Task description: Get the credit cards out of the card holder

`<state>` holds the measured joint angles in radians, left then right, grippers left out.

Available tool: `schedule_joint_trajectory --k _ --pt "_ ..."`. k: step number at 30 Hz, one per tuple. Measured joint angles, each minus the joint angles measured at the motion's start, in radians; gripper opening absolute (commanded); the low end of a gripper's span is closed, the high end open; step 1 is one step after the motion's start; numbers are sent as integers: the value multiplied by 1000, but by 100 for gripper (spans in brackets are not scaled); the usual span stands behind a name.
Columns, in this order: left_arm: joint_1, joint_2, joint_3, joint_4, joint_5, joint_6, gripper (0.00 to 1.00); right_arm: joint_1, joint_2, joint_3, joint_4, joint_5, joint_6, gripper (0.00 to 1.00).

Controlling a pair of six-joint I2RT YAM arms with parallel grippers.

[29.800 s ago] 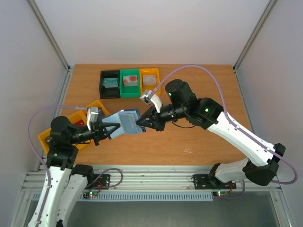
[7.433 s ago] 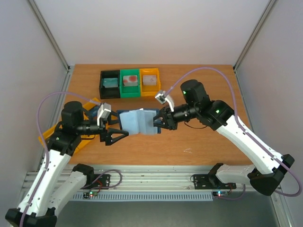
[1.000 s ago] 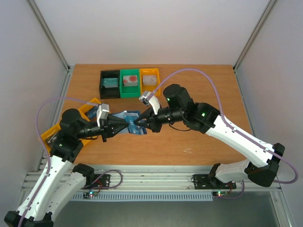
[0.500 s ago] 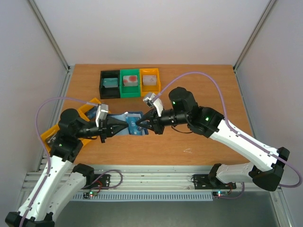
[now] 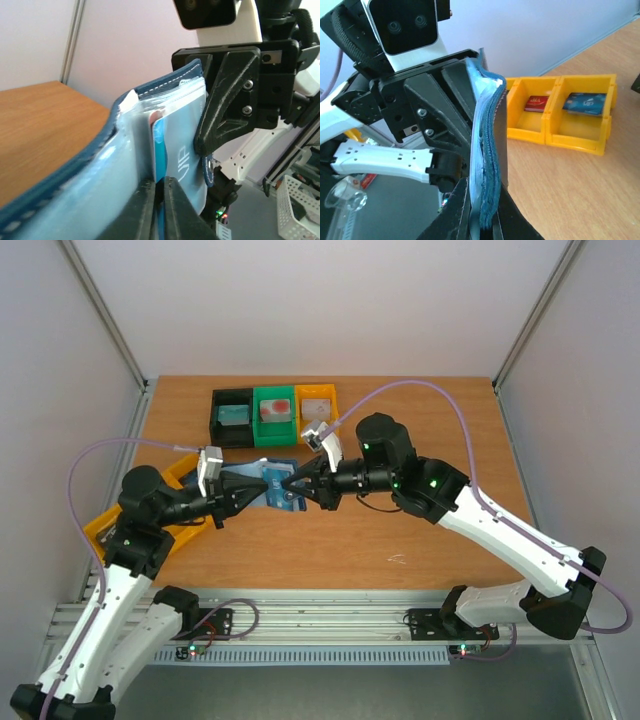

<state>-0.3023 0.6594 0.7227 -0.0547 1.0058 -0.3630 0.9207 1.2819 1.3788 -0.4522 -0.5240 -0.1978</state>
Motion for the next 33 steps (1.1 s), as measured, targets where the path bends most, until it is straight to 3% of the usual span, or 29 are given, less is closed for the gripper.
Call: schedule_joint_trajectory --k 3,6,11,19,24,29,33 --pt "1 9 0 12 -26 -10 0 -4 4 2 -4 26 11 3" --pt "1 8 0 11 -34 -11 0 -14 3 2 0 24 17 15" --pt "-16 1 7 8 18 -19 0 -24 5 -34 82 -12 31 26" --pt "23 1 16 20 63 -61 0 -66 -23 -103 137 -122 42 30" --pt "42 -10 18 24 92 -71 0 -93 -65 -116 102 -160 35 26" --pt "49 -12 33 21 113 -63 0 -97 -95 -116 75 -182 16 2" --pt "55 -12 34 13 127 -55 0 -97 -97 -115 65 -199 10 1"
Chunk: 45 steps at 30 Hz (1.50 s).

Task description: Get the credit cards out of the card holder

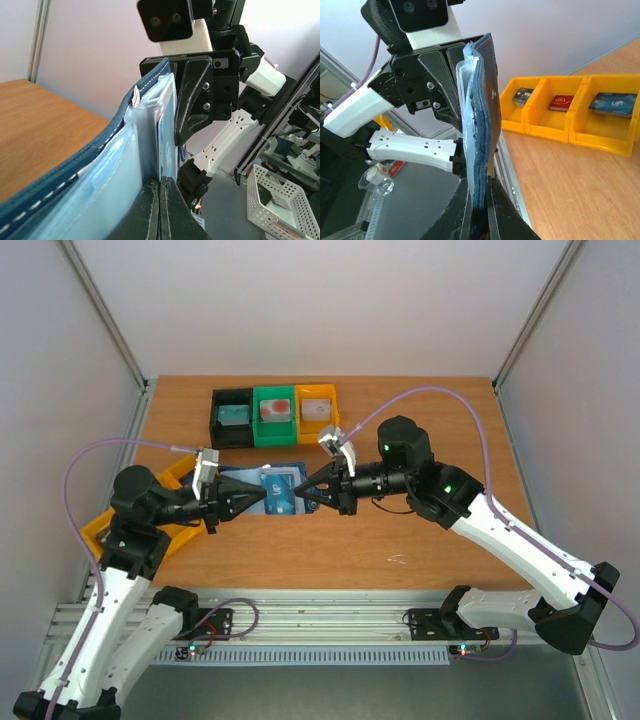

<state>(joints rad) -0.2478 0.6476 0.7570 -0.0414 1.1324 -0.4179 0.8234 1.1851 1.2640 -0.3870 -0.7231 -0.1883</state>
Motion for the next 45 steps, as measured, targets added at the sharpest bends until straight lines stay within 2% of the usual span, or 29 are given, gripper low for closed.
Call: schedule_joint_trajectory --k 14,20,27,36,39,40,42,45 --pt "0 -17 6 -71 10 55 1 0 -1 0 -25 -30 -14 1" --pt "4 -13 -7 -16 11 27 17 -5 1 0 -16 -58 4 1" --pt "5 -12 -23 41 -4 -43 21 -12 26 6 -9 -79 15 1" --pt "5 -12 -40 45 -11 -42 29 -12 42 21 -21 -87 15 1" --pt "4 -12 -48 43 -23 -37 25 -13 44 24 -17 -99 14 1" --pt "2 -11 -51 42 -23 -36 19 -13 44 24 -17 -103 14 1" --pt "0 -8 -53 42 -21 -39 2 -13 45 24 -17 -109 14 1" --pt "-3 -2 -54 42 -16 -19 0 -14 45 24 -16 -117 14 1"
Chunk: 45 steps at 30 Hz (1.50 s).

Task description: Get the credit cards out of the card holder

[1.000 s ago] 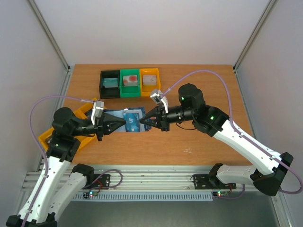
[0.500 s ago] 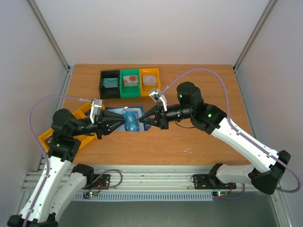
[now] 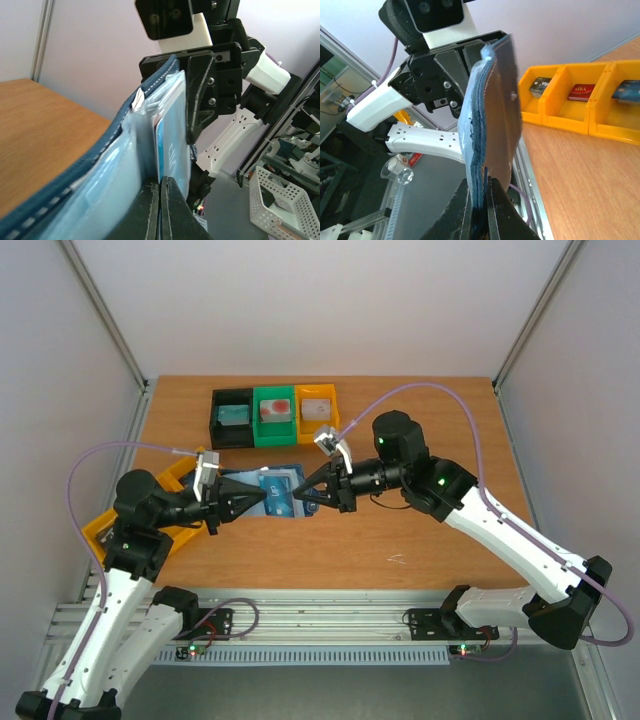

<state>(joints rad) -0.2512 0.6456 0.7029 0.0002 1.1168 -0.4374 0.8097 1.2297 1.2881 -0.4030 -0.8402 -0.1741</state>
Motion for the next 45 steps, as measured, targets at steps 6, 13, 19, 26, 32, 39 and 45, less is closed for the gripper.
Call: schedule_joint_trajectory --k 6,13,19,26,32,39,45 --pt "0 -8 5 -14 14 6 0 -18 -1 -1 -6 -3 -9 1" --pt "6 -24 35 -119 11 79 0 -68 -40 -30 -45 -13 -32 1" --pt "18 -28 42 -146 5 110 0 -114 -113 -36 -122 4 -56 1" --pt "23 -25 128 -438 -117 318 0 -193 -174 -64 -173 43 -77 1" --pt "27 75 363 -832 -427 774 0 -223 -190 -68 -249 90 -100 1" --pt "41 396 598 -1181 -795 1131 0 -223 -206 -69 -287 92 -132 1" --pt "83 671 731 -1341 -988 1258 0 -223 -217 -70 -309 90 -172 1"
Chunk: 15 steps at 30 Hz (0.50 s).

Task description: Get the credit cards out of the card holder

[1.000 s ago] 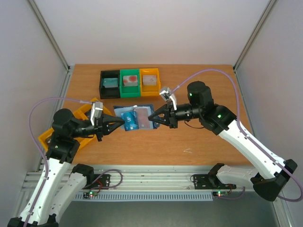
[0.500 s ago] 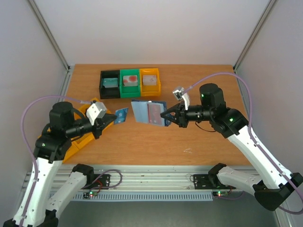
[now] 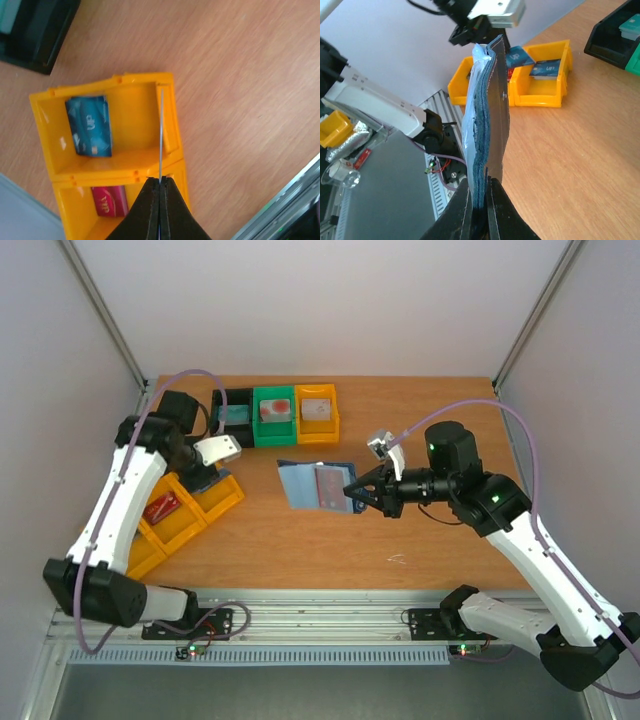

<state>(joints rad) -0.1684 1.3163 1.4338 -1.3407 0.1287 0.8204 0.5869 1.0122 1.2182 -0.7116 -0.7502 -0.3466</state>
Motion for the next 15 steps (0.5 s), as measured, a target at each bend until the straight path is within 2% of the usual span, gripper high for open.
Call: schedule_joint_trajectory --k 6,15 --pt "57 161 37 -12 -88 34 0 -3 -17 0 -48 -6 -47 1" --pt "140 391 105 43 -141 54 0 -3 -51 -22 -63 -6 -64 1"
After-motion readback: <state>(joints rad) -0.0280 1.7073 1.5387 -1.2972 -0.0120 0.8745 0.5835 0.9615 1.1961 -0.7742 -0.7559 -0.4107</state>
